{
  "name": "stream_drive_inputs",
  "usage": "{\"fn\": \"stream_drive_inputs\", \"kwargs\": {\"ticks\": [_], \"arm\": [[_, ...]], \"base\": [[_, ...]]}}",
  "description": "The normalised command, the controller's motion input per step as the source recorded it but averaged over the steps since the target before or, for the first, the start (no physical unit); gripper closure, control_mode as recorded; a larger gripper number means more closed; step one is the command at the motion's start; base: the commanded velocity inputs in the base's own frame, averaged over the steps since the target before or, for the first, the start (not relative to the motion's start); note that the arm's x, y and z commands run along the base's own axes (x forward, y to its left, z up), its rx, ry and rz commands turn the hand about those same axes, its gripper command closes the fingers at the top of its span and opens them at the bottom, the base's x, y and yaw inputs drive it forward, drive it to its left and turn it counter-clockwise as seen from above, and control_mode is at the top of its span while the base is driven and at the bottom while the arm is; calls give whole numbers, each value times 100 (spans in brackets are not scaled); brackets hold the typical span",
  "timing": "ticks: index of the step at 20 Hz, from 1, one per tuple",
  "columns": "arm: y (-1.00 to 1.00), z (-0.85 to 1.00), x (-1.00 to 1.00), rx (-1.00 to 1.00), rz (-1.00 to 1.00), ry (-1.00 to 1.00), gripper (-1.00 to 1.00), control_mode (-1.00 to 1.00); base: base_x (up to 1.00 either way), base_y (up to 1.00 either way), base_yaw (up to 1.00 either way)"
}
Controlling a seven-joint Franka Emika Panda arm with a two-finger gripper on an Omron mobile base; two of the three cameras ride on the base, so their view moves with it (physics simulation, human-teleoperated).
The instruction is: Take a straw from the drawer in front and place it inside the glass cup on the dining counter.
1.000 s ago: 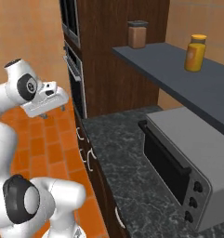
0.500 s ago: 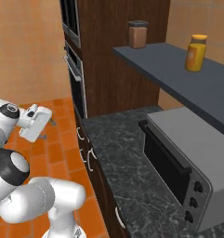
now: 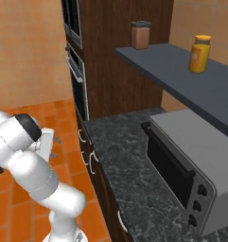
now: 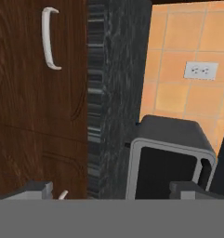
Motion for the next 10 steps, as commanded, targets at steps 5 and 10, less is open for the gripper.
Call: {"fn": "stream_drive_inputs", "kwargs": {"ticks": [5,10], "arm": [[-35,-53,22,-12,-4,1,-100,-100],[-32,-33,20,-5,0,0,-100,-100]], "base": [[0,0,0],[0,0,0]]}}
